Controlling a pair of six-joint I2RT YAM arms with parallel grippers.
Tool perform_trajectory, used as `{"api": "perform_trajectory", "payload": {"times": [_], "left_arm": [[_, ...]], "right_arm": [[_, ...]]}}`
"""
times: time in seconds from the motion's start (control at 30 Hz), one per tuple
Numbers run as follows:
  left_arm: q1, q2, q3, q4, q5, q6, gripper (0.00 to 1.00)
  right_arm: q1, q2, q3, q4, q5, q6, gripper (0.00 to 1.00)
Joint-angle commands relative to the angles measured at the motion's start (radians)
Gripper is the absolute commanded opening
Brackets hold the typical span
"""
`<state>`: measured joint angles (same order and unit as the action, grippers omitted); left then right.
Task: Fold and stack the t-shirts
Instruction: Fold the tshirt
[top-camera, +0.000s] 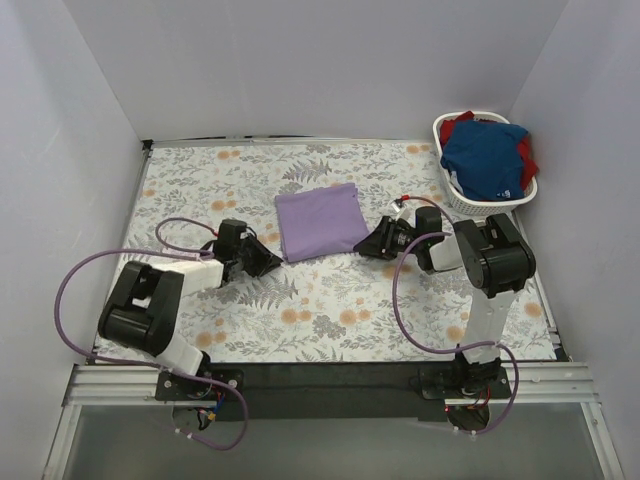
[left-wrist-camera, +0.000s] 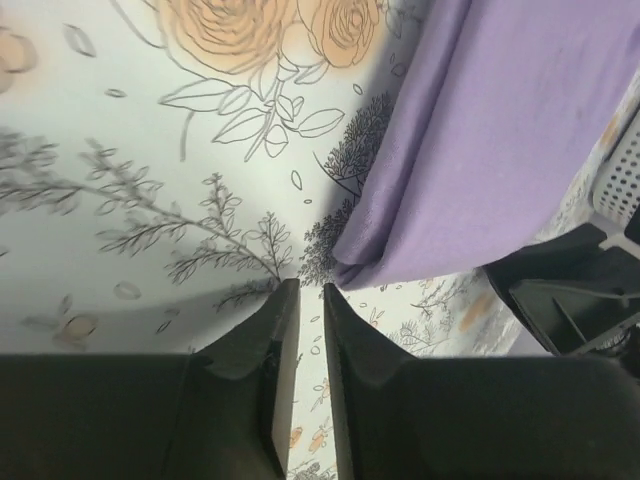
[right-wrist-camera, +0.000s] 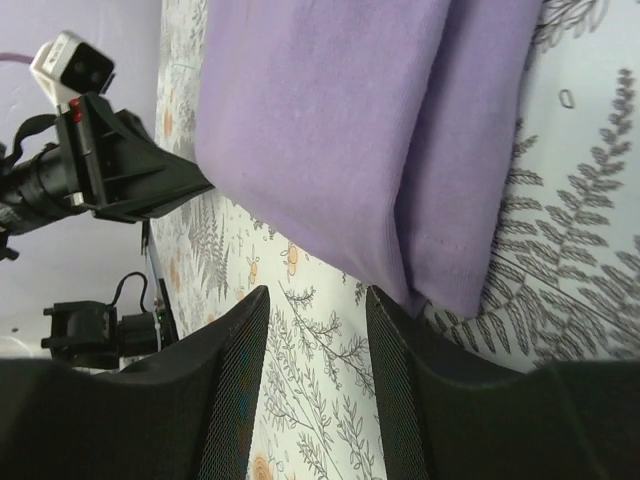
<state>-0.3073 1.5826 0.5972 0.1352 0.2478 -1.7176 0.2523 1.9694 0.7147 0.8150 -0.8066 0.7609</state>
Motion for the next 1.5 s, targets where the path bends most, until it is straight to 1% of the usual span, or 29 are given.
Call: {"api": "perform_trajectory", "payload": {"times": [0.0, 0.03, 0.17, 0.2, 0.23, 0.3, 0.33, 0.37, 0.47, 0.53, 0.57, 0.6, 0.63, 0.7, 0.83, 0.9, 1.0, 1.03, 1.07, 1.1, 1.13, 1.17, 1.2, 1.23, 1.27, 1.3, 1.4, 1.43, 1.47], "left_arm": [[0.013, -0.148, 0.006, -0.117, -0.136, 0.032, 0.17], [0.013, -0.206, 0.015, -0.13, -0.156, 0.044, 0.19], [0.013, -0.315, 0.107, -0.302, -0.235, 0.125, 0.28], [0.014, -0.329, 0.13, -0.327, -0.266, 0.153, 0.3], [0.014, -0.341, 0.175, -0.35, -0.286, 0.197, 0.34], [0.014, -0.375, 0.208, -0.391, -0.332, 0.251, 0.37], [0.013, -0.384, 0.24, -0.404, -0.346, 0.301, 0.39], [0.014, -0.398, 0.251, -0.426, -0.373, 0.323, 0.4], [0.013, -0.415, 0.277, -0.456, -0.41, 0.409, 0.43], [0.013, -0.432, 0.279, -0.468, -0.449, 0.449, 0.43], [0.013, -0.44, 0.27, -0.471, -0.464, 0.476, 0.43], [0.013, -0.453, 0.262, -0.47, -0.497, 0.484, 0.43], [0.014, -0.458, 0.251, -0.465, -0.508, 0.492, 0.43], [0.014, -0.464, 0.225, -0.448, -0.518, 0.495, 0.43], [0.016, -0.45, 0.227, -0.445, -0.507, 0.498, 0.43], [0.014, -0.457, 0.227, -0.448, -0.522, 0.506, 0.44], [0.016, -0.483, 0.22, -0.448, -0.55, 0.512, 0.46], [0.016, -0.489, 0.217, -0.448, -0.553, 0.507, 0.5], [0.016, -0.498, 0.217, -0.447, -0.553, 0.507, 0.5], [0.016, -0.5, 0.216, -0.445, -0.555, 0.507, 0.51], [0.016, -0.5, 0.217, -0.445, -0.555, 0.507, 0.55], [0.016, -0.5, 0.219, -0.447, -0.555, 0.507, 0.6], [0.016, -0.501, 0.219, -0.447, -0.55, 0.506, 0.61], [0.016, -0.506, 0.219, -0.448, -0.548, 0.507, 0.66], [0.014, -0.509, 0.216, -0.448, -0.544, 0.503, 0.71], [0.014, -0.516, 0.217, -0.448, -0.541, 0.501, 0.72], [0.016, -0.532, 0.211, -0.447, -0.544, 0.495, 0.84], [0.016, -0.533, 0.21, -0.447, -0.544, 0.495, 0.85], [0.017, -0.535, 0.211, -0.447, -0.544, 0.495, 0.88]], "right_arm": [[-0.012, -0.082, -0.023, 0.015, 0.046, -0.051, 0.51], [-0.013, -0.102, -0.018, -0.009, 0.047, -0.054, 0.51], [-0.008, -0.193, 0.041, -0.071, 0.05, -0.057, 0.51], [-0.007, -0.198, 0.06, -0.08, 0.059, -0.057, 0.51], [-0.004, -0.196, 0.086, -0.086, 0.067, -0.052, 0.51], [0.001, -0.169, 0.179, -0.108, 0.09, -0.049, 0.51], [0.004, -0.152, 0.213, -0.114, 0.104, -0.045, 0.51], [0.007, -0.112, 0.283, -0.125, 0.119, -0.038, 0.51], [0.019, -0.012, 0.385, -0.128, 0.196, -0.006, 0.52], [0.028, 0.044, 0.485, -0.131, 0.257, 0.006, 0.52], [0.03, 0.101, 0.515, -0.131, 0.28, 0.02, 0.52], [0.034, 0.165, 0.578, -0.135, 0.315, 0.029, 0.52], [0.035, 0.166, 0.606, -0.139, 0.329, 0.04, 0.52], [0.038, 0.264, 0.691, -0.146, 0.352, 0.055, 0.52], [0.039, 0.411, 0.796, -0.244, 0.374, 0.054, 0.52], [0.039, 0.422, 0.802, -0.269, 0.38, 0.037, 0.52], [0.039, 0.364, 0.754, -0.303, 0.385, -0.027, 0.52], [0.041, 0.305, 0.737, -0.319, 0.391, -0.081, 0.52], [0.039, 0.274, 0.703, -0.339, 0.399, -0.109, 0.52], [0.039, 0.24, 0.688, -0.396, 0.418, -0.141, 0.52], [0.039, 0.208, 0.675, -0.428, 0.431, -0.171, 0.52], [0.039, 0.147, 0.651, -0.462, 0.44, -0.236, 0.52], [0.039, 0.117, 0.641, -0.543, 0.452, -0.264, 0.52], [0.039, 0.071, 0.634, -0.586, 0.455, -0.291, 0.52], [0.042, 0.048, 0.615, -0.637, 0.461, -0.345, 0.52], [0.044, 0.027, 0.603, -0.71, 0.472, -0.369, 0.52], [0.067, -0.049, 0.566, -0.813, 0.503, -0.46, 0.52], [0.074, -0.075, 0.56, -0.879, 0.506, -0.475, 0.52], [0.088, -0.084, 0.554, -0.896, 0.503, -0.486, 0.52]]}}
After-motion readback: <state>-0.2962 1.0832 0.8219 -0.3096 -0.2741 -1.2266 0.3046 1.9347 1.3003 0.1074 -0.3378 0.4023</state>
